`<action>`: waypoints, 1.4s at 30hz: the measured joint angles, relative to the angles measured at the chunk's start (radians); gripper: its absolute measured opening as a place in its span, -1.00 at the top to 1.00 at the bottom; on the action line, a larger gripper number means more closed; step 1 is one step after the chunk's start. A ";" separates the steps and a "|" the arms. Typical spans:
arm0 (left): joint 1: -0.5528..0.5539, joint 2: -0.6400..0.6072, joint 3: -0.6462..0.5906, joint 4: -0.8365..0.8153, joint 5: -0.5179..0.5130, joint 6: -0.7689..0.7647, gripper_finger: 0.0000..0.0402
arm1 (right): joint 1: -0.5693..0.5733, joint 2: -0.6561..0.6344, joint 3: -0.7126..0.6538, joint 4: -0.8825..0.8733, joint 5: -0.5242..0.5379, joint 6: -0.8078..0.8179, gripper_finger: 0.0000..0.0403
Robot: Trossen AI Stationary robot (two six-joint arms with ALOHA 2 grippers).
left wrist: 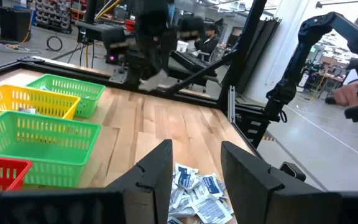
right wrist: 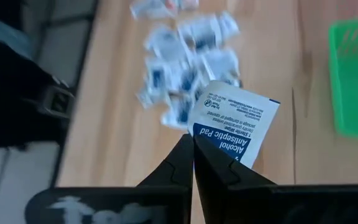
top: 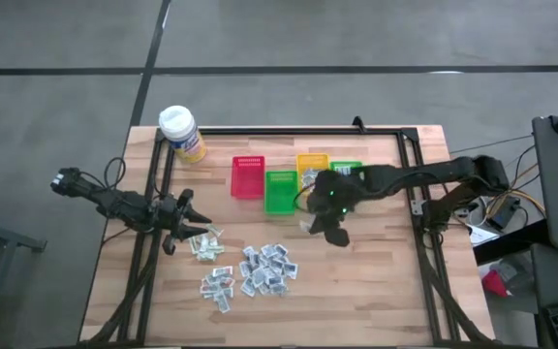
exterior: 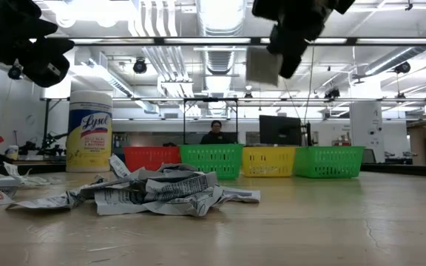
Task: Pick & Place First Aid Supplies
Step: Put the alcohol pad into the yellow basket
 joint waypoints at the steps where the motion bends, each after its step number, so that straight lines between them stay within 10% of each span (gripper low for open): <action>1: 0.000 0.000 0.000 0.000 0.000 0.000 0.35 | -0.010 -0.007 0.000 0.024 -0.023 0.002 0.96; 14: 0.000 0.000 0.000 0.000 0.000 -0.002 0.35 | -0.137 -0.039 0.002 0.245 -0.077 0.006 0.96; 42: 0.000 0.000 0.000 0.000 -0.005 0.001 0.35 | -0.293 -0.040 0.002 0.075 0.605 -0.278 0.96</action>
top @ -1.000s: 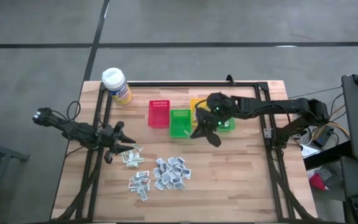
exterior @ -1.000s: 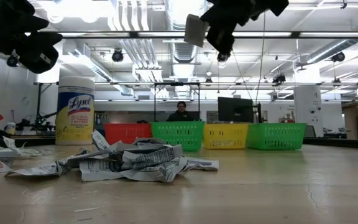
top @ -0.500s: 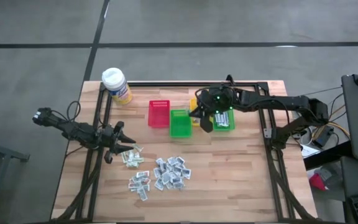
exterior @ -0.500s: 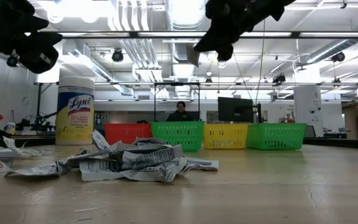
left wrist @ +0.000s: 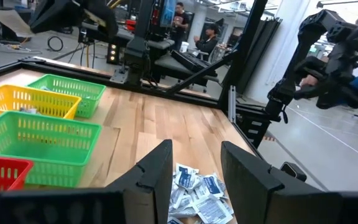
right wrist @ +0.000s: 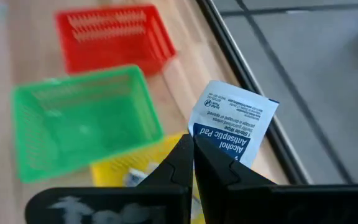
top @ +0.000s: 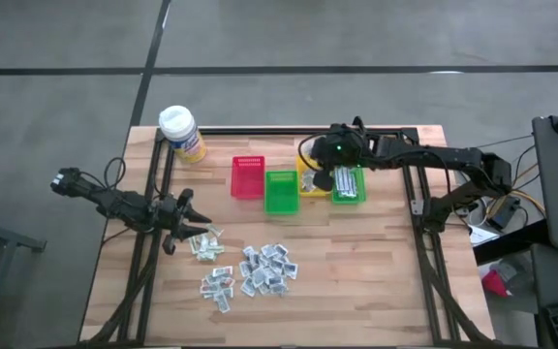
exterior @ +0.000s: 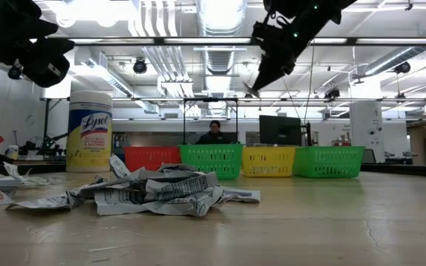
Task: Pick & Place First Aid Supplies
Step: Put the alcohol pad into the yellow basket
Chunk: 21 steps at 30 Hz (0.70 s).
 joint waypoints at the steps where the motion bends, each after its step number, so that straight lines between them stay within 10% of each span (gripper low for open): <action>1: 0.000 0.000 0.000 0.000 -0.006 0.001 0.35 | -0.003 0.000 0.000 -0.014 0.014 -0.014 0.96; 21: 0.000 0.000 0.000 0.000 -0.062 -0.001 0.35 | -0.011 0.062 0.000 -0.137 0.008 -0.270 0.96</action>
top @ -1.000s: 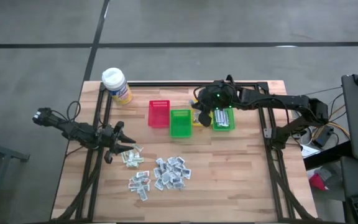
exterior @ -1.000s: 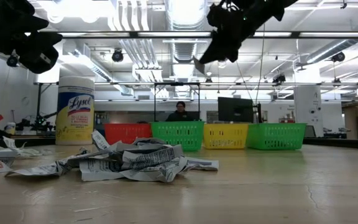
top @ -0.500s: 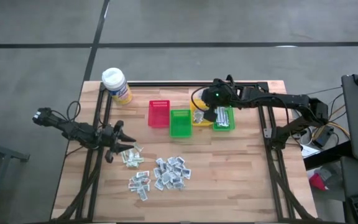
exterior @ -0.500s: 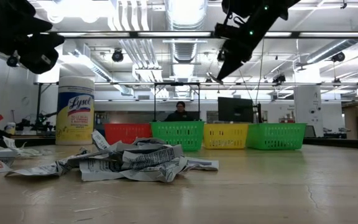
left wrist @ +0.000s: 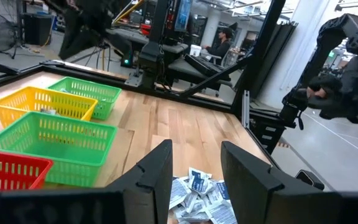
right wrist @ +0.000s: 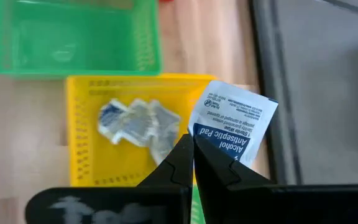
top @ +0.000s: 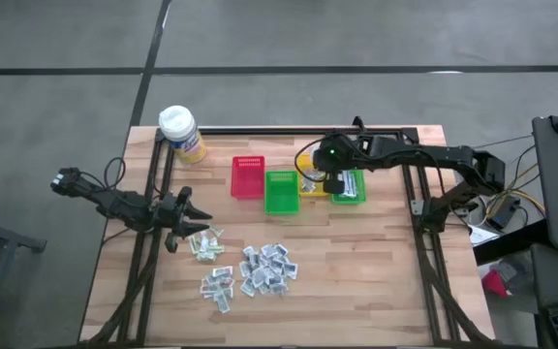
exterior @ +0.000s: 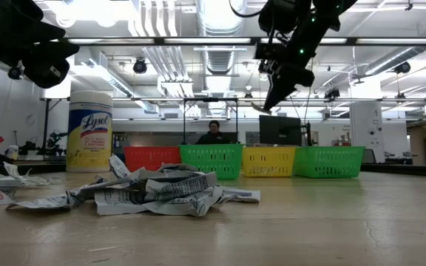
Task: Pick & Place First Aid Supplies
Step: Put the alcohol pad into the yellow basket
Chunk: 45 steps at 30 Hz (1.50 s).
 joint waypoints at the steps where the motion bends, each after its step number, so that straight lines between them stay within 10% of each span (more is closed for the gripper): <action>1: 0.000 0.000 0.000 0.000 0.000 -0.001 0.35 | 0.001 0.012 0.000 0.000 -0.013 -0.009 0.96; 45: 0.000 0.000 0.000 0.000 -0.050 -0.003 0.35 | -0.003 0.269 0.000 -0.030 -0.161 -0.173 0.96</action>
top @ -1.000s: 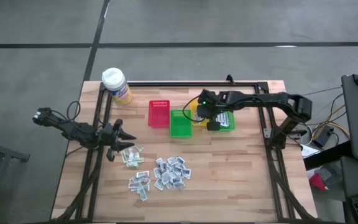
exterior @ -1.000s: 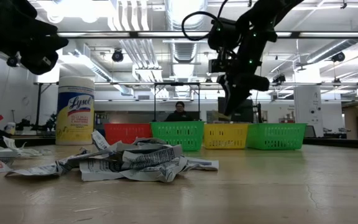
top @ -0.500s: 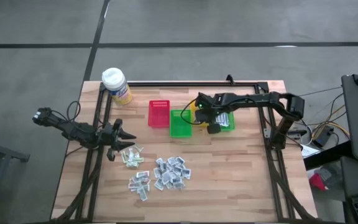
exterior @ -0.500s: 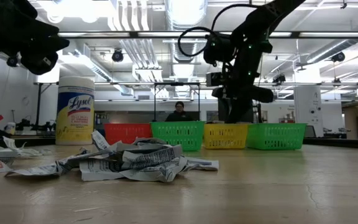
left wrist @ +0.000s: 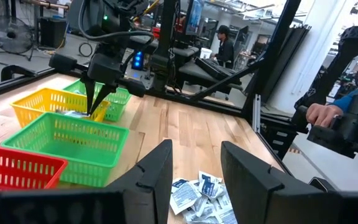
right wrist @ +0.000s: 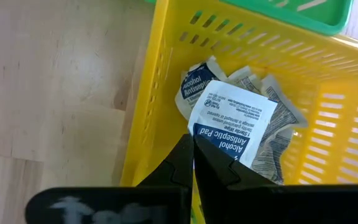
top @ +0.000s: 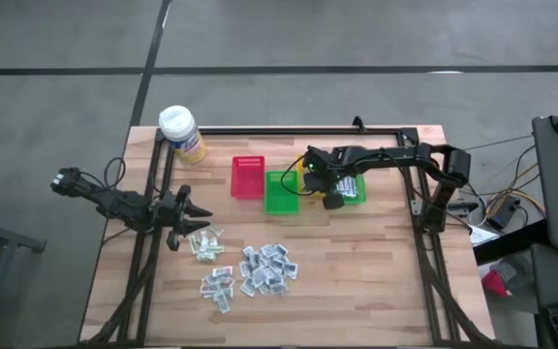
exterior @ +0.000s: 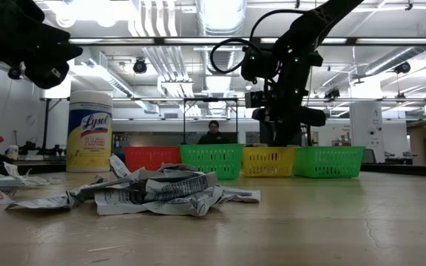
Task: Pick & Place First Aid Supplies
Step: Put the alcohol pad into the yellow basket
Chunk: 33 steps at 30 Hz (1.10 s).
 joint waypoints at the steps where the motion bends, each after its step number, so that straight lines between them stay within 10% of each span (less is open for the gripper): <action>1: 0.000 0.000 0.000 0.000 0.000 0.000 0.35 | 0.000 0.000 0.000 0.000 0.000 0.000 0.96; 18: 0.000 0.000 0.000 0.000 0.000 -0.001 0.35 | 0.002 -0.004 0.012 -0.010 0.041 0.001 0.54; 33: 0.000 0.000 0.000 0.000 0.000 -0.031 0.35 | 0.104 -0.046 0.337 -0.168 0.058 0.182 0.36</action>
